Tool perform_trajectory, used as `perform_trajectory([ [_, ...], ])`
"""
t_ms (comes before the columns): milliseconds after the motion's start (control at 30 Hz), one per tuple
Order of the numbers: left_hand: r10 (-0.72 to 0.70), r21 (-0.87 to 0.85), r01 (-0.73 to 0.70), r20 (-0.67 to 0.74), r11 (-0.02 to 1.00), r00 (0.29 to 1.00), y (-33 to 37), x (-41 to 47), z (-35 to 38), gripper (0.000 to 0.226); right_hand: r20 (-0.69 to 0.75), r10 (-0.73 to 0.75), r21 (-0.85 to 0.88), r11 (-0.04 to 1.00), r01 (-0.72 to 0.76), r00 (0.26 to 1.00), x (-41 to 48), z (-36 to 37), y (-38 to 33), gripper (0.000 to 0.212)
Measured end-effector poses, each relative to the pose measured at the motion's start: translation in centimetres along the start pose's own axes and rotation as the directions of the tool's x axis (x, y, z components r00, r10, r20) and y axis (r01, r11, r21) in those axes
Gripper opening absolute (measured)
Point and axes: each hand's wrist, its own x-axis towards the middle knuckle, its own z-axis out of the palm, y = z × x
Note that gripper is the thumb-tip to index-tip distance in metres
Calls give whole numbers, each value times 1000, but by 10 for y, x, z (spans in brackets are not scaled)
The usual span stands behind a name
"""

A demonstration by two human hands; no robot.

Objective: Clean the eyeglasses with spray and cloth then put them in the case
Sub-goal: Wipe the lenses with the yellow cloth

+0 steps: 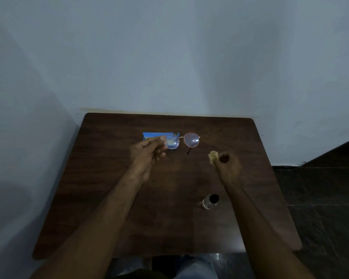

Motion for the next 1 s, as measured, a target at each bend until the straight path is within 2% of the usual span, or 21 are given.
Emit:
perform_trajectory([
  [67,7,-32,-7,-16,999,1000,3,-1,3,14,-65,-200,143,968,207,978,-29,-16,-47,17],
  [133,20,-46,-21,-25,999,999,3,-2,9,16,-58,-368,180,911,372,928,-54,-19,-91,14],
  [200,41,-38,-42,-31,998,999,4,-7,17,21,-50,-512,136,847,513,858,-66,-10,-120,20],
  [300,104,-18,-105,-47,994,993,6,-14,28,20,-68,-625,14,779,627,777,-63,10,-141,31],
  [433,148,-53,-149,-32,987,989,12,-25,37,18,-48,-664,-25,748,664,746,-61,26,-148,17],
  [500,142,-95,-144,-27,985,990,17,-28,38,17,5,-678,-41,734,678,735,-71,30,-143,20],
  [567,141,-89,-144,-35,986,989,20,-28,37,18,41,-703,-118,702,702,710,-82,29,-136,22],
  [667,139,-67,-141,-32,988,990,21,-32,37,15,-15,-746,-262,646,717,666,-74,23,-135,16],
  [767,135,-75,-136,-17,988,991,20,-37,40,9,-7,-748,-263,642,721,664,-63,22,-148,13],
  [900,135,-132,-141,-48,981,990,25,-38,40,10,95,-784,-284,569,771,614,-71,22,-139,24],
  [1000,146,-121,-151,-54,981,988,27,-36,39,16,86,-764,-287,596,750,639,-67,11,-133,21],
])
